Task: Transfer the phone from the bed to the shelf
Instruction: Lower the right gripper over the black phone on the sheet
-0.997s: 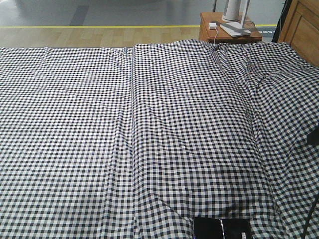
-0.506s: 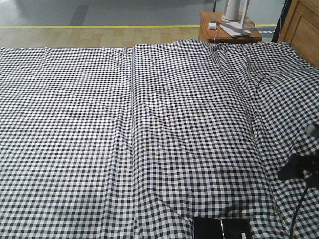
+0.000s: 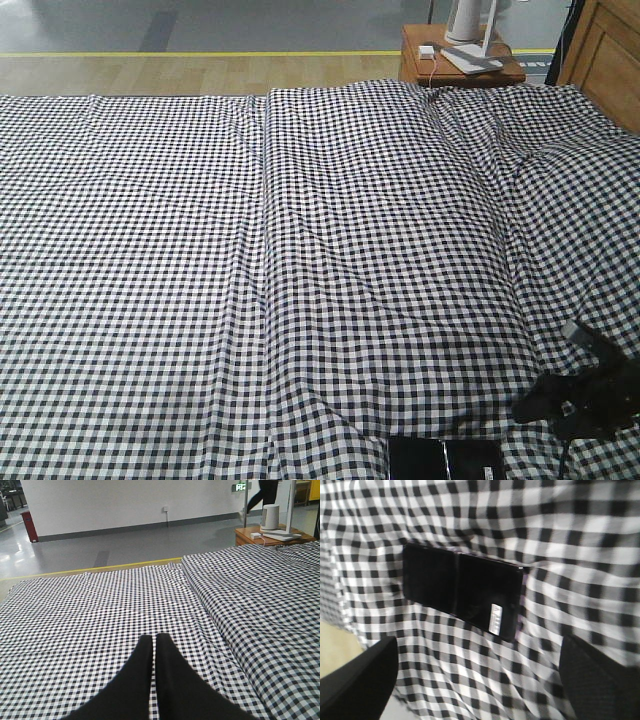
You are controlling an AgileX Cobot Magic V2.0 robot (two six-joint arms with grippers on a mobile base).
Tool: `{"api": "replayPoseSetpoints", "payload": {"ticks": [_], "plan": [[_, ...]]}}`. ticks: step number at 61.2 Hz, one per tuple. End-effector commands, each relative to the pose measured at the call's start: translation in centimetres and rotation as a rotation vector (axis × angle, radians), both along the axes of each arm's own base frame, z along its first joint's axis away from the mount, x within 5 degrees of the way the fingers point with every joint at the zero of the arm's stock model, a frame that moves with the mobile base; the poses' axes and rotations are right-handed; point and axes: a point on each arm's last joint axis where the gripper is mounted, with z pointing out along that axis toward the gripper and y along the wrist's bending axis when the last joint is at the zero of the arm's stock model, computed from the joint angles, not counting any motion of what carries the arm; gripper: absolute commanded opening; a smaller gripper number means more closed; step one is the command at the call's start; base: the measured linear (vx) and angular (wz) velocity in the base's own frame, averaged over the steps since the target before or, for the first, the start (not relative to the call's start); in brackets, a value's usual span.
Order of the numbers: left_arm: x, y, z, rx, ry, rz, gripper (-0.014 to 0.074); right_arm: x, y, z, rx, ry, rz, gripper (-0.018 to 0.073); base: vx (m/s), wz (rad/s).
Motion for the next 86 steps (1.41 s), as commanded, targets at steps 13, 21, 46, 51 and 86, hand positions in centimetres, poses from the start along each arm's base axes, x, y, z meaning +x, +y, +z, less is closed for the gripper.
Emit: {"api": "replayPoseSetpoints", "payload": {"ticks": [13, 21, 46, 51, 86], "plan": [[-0.1, -0.1, 1.5, -0.009, -0.103, -0.006, 0.0001, 1.4, 0.2, -2.1, 0.167, -0.011, 0.004, 0.0593, 0.00, 0.00], [-0.1, -0.1, 1.5, -0.009, -0.103, -0.006, 0.0001, 1.0, 0.5, -3.4, 0.208, -0.001, 0.022, 0.0593, 0.00, 0.00], [-0.1, -0.1, 1.5, -0.009, -0.103, -0.006, 0.0001, 0.3, 1.5, -6.6, 0.282, -0.023, -0.015, 0.0593, 0.00, 0.00], [-0.1, -0.1, 1.5, -0.009, -0.103, -0.006, 0.0001, 0.0, 1.7, -7.1, 0.289, -0.016, -0.017, 0.0593, 0.00, 0.00], [-0.1, -0.1, 1.5, -0.009, -0.103, -0.006, 0.0001, 0.1, 5.1, -9.0, 0.374, -0.017, -0.003, 0.0593, 0.00, 0.00]]}}
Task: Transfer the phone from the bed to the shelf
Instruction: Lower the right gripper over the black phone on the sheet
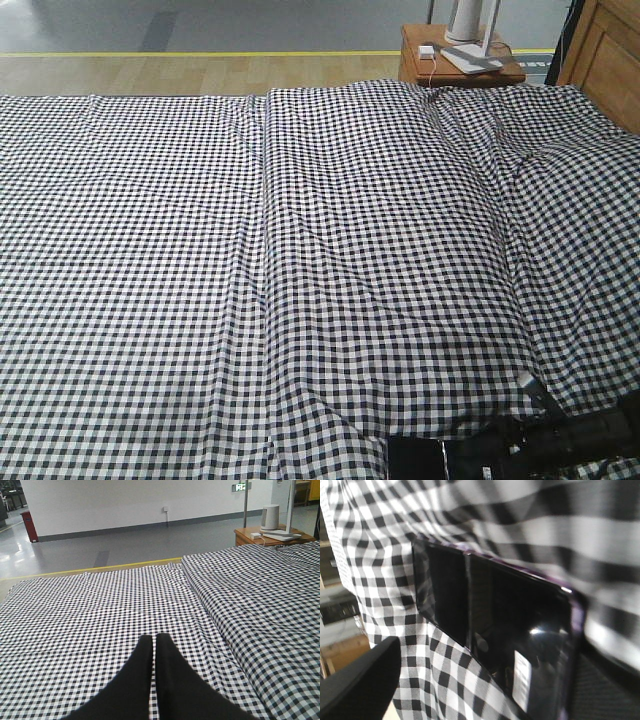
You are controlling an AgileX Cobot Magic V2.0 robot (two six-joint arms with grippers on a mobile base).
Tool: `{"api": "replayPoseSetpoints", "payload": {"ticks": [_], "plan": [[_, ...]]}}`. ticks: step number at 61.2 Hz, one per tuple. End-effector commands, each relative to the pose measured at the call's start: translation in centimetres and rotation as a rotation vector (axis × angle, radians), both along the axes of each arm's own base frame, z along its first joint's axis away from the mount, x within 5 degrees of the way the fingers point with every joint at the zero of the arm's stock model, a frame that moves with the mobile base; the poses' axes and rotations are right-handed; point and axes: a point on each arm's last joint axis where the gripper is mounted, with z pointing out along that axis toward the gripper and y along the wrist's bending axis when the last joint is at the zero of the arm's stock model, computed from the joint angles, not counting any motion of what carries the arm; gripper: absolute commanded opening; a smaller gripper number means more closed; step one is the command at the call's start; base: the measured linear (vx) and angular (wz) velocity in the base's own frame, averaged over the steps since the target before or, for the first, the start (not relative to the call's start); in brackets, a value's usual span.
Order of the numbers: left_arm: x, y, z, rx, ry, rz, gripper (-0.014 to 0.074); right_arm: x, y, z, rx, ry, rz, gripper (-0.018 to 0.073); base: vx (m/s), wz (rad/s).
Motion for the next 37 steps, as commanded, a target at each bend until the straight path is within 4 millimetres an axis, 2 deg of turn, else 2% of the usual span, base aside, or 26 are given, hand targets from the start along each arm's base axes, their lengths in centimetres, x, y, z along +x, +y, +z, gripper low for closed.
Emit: {"api": "replayPoseSetpoints", "payload": {"ticks": [1, 14, 23, 31, 37], "plan": [[-0.1, -0.1, 1.5, -0.009, -0.103, -0.006, 0.0001, 1.7, 1.1, 2.0, 0.072, -0.084, 0.025, 0.0593, 0.00, 0.00], [-0.1, -0.1, 1.5, -0.009, -0.103, -0.006, 0.0001, 2.9, 2.1, 2.3, 0.083, -0.115, 0.060, 0.0587, 0.00, 0.00], [-0.1, -0.1, 1.5, -0.009, -0.103, -0.006, 0.0001, 2.9, 2.1, 2.3, 0.087, -0.115, 0.057, 0.0533, 0.00, 0.00], [-0.1, -0.1, 1.5, -0.009, -0.103, -0.006, 0.0001, 2.9, 2.2, 2.4, 0.102, -0.116, 0.058, 0.0412, 0.00, 0.00], [-0.1, -0.1, 1.5, -0.009, -0.103, -0.006, 0.0001, 2.9, 2.2, 2.5, 0.110, -0.117, 0.060, 0.0251, 0.00, 0.00]]}}
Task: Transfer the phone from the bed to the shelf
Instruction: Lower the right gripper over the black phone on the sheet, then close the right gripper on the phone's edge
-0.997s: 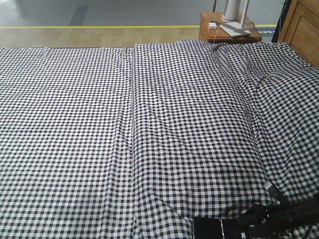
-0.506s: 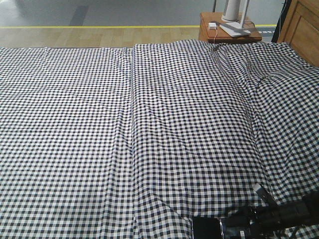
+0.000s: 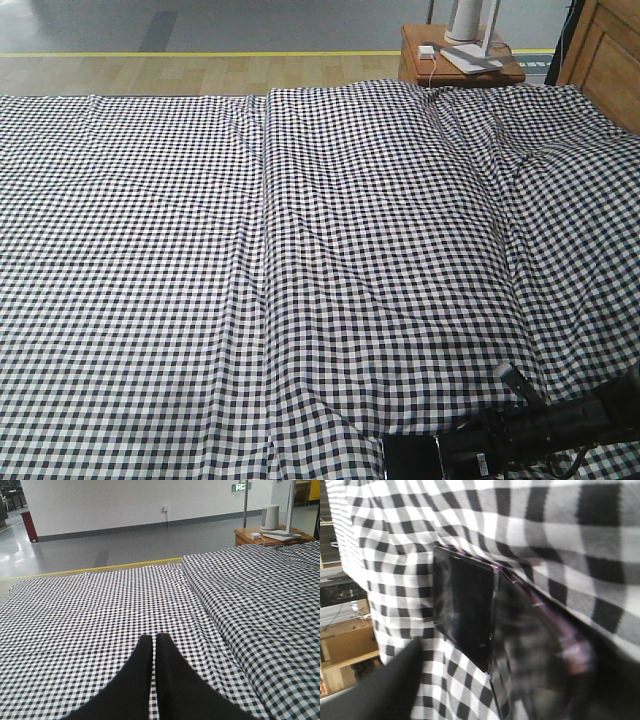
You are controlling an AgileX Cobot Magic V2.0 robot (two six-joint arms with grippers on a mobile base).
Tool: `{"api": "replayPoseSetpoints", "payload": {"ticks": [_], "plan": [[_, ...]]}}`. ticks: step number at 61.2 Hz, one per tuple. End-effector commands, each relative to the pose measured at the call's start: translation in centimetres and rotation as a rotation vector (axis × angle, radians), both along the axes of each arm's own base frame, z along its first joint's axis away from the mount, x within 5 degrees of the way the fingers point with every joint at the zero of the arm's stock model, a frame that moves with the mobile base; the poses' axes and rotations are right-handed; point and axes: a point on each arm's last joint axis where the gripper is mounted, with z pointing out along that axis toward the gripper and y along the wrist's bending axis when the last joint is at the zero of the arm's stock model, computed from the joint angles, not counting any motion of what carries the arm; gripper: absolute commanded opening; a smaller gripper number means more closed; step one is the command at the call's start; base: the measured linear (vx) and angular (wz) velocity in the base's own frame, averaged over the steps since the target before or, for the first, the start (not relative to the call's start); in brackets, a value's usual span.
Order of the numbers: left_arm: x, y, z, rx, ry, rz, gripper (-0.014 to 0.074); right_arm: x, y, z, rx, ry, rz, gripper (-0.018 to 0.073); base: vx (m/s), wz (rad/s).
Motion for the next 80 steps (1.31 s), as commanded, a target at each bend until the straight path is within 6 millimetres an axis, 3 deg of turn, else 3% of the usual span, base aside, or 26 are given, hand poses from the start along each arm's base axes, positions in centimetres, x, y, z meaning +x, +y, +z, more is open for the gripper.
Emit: {"api": "replayPoseSetpoints", "payload": {"ticks": [1, 10, 32, 45, 58, 70, 80], "plan": [[-0.1, -0.1, 1.5, -0.009, -0.103, -0.006, 0.0001, 1.2, 0.1, 2.4, 0.085, -0.064, 0.008, 0.0226, 0.00, 0.00], [-0.1, -0.1, 1.5, -0.009, -0.103, -0.006, 0.0001, 1.2, 0.2, 2.6, 0.116, -0.076, 0.019, -0.0015, 0.00, 0.00], [-0.1, -0.1, 1.5, -0.009, -0.103, -0.006, 0.0001, 0.9, 0.8, 4.7, 0.264, -0.118, 0.070, -0.0008, 0.00, 0.00], [-0.1, -0.1, 1.5, -0.009, -0.103, -0.006, 0.0001, 1.1, 0.5, 8.8, 0.228, -0.166, 0.133, -0.0007, 0.00, 0.00], [-0.1, -0.1, 1.5, -0.009, -0.103, -0.006, 0.0001, 2.2, 0.1, 16.0, 0.156, -0.245, 0.119, -0.0007, 0.00, 0.00], [-0.1, -0.1, 1.5, -0.009, -0.103, -0.006, 0.0001, 2.5, -0.1, 24.9, 0.044, -0.378, 0.119, -0.0004, 0.00, 0.00], [-0.1, -0.1, 1.5, -0.009, -0.103, -0.006, 0.0001, 1.5, 0.2, 32.5, -0.042, -0.534, 0.100, -0.0002, 0.00, 0.00]]}}
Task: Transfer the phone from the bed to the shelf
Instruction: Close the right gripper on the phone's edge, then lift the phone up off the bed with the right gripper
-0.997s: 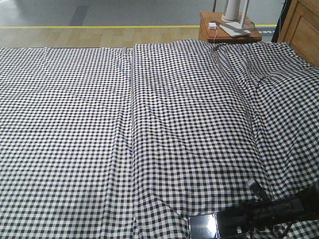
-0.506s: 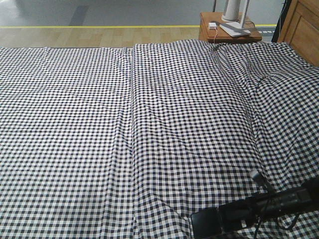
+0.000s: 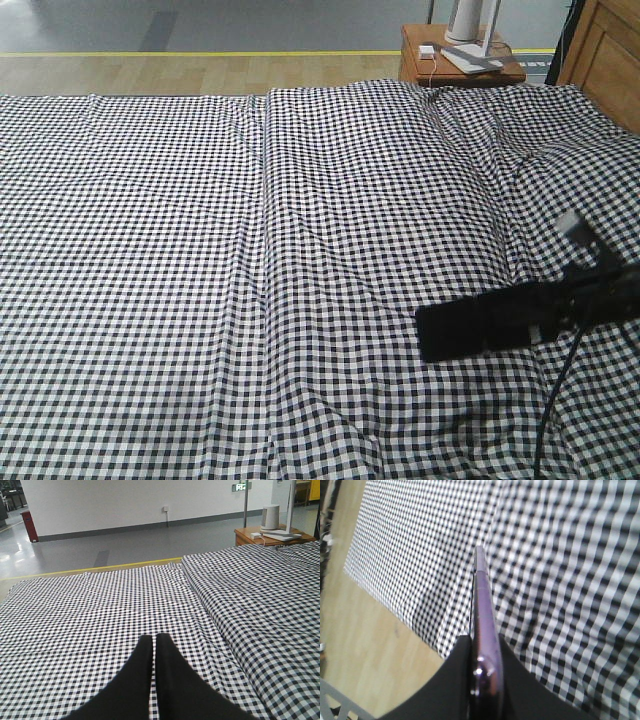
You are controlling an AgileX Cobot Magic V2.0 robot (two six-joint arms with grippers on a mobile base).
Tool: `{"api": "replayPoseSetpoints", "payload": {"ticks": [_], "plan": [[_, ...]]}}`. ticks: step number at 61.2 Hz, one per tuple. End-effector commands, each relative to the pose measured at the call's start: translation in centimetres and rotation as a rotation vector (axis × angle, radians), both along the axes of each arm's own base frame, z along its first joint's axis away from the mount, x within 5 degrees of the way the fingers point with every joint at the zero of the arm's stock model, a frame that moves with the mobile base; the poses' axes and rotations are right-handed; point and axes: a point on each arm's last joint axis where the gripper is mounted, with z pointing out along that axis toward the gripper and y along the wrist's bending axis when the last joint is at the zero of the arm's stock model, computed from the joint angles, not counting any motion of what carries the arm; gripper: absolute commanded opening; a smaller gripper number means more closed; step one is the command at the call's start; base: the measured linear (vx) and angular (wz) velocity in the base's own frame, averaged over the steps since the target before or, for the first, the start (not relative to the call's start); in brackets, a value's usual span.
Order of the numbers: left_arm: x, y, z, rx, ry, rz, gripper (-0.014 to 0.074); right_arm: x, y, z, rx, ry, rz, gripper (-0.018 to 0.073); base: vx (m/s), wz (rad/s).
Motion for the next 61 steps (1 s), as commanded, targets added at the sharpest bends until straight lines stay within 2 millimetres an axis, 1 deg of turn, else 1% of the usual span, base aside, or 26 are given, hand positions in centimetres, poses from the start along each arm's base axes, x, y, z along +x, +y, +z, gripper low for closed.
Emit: {"api": "replayPoseSetpoints", "payload": {"ticks": [1, 5, 12, 16, 21, 31, 40, 48, 54, 57, 58, 61], "plan": [[-0.1, -0.1, 1.5, -0.009, -0.103, -0.006, 0.0001, -1.3, 1.1, 7.0, 0.073, -0.122, 0.047, -0.0002, 0.00, 0.00], [-0.1, -0.1, 1.5, -0.009, -0.103, -0.006, 0.0001, -2.1, 1.4, 9.6, 0.049, -0.178, 0.036, -0.0002, 0.00, 0.00], [-0.1, -0.1, 1.5, -0.009, -0.103, -0.006, 0.0001, -3.7, 2.0, 13.3, 0.014, -0.271, 0.023, -0.0001, 0.00, 0.00], [-0.1, -0.1, 1.5, -0.009, -0.103, -0.006, 0.0001, -4.6, 2.7, 15.0, -0.002, -0.321, 0.032, -0.0001, 0.00, 0.00], [-0.1, -0.1, 1.5, -0.009, -0.103, -0.006, 0.0001, -5.6, 4.3, 16.7, -0.012, -0.370, 0.070, -0.0001, 0.00, 0.00], [-0.1, -0.1, 1.5, -0.009, -0.103, -0.006, 0.0001, -6.9, 8.2, 18.5, 0.027, -0.401, 0.168, -0.0001, 0.00, 0.00], [-0.1, -0.1, 1.5, -0.009, -0.103, -0.006, 0.0001, -7.9, 11.7, 19.9, 0.130, -0.428, 0.246, -0.0001, 0.00, 0.00], [-0.1, -0.1, 1.5, -0.009, -0.103, -0.006, 0.0001, -9.1, 14.4, 21.0, 0.225, -0.448, 0.309, -0.0001, 0.00, 0.00], [-0.1, -0.1, 1.5, -0.009, -0.103, -0.006, 0.0001, -10.2, 16.3, 21.6, 0.271, -0.451, 0.374, -0.0001, 0.00, 0.00], [-0.1, -0.1, 1.5, -0.009, -0.103, -0.006, 0.0001, -10.6, 17.1, 21.7, 0.283, -0.449, 0.407, -0.0001, 0.00, 0.00], [-0.1, -0.1, 1.5, -0.009, -0.103, -0.006, 0.0001, -11.1, 17.8, 21.7, 0.290, -0.444, 0.435, -0.0001, 0.00, 0.00], [-0.1, -0.1, 1.5, -0.009, -0.103, -0.006, 0.0001, -11.5, 18.5, 21.7, 0.299, -0.435, 0.466, -0.0001, 0.00, 0.00]]}}
